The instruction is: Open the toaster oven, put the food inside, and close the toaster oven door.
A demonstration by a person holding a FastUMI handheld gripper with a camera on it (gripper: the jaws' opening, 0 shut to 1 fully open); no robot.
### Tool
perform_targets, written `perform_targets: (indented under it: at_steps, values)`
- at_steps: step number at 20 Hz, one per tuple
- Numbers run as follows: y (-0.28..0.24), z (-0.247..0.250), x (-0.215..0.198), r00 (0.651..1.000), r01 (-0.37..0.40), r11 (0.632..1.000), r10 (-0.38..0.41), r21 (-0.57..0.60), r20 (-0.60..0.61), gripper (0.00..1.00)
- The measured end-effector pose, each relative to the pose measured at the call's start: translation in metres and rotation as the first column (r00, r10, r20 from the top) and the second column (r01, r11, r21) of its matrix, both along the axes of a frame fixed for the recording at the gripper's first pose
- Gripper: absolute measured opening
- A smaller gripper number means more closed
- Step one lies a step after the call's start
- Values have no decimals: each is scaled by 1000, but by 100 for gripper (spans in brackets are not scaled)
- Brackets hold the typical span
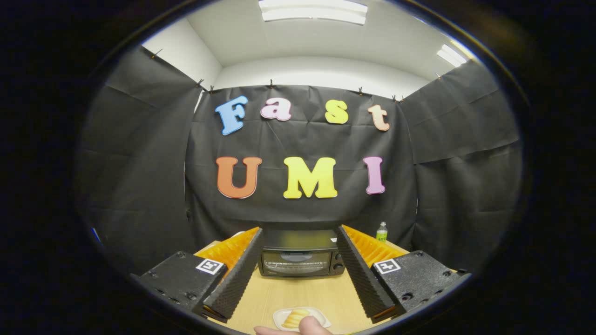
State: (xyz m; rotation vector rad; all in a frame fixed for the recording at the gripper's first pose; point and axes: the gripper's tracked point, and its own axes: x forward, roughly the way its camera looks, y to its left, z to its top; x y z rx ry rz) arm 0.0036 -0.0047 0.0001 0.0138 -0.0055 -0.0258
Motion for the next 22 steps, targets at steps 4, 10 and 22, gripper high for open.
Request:
perform_targets:
  at_steps: [4, 10, 22]
  values:
    - [-1, -2, 1, 1000, 4, 1000, -4, 6, -6, 100]
    - [-8, 0, 2, 1000, 30, 999, -30, 17, 4, 100]
    - [-24, -9, 9, 998, 50, 999, -51, 18, 24, 100]
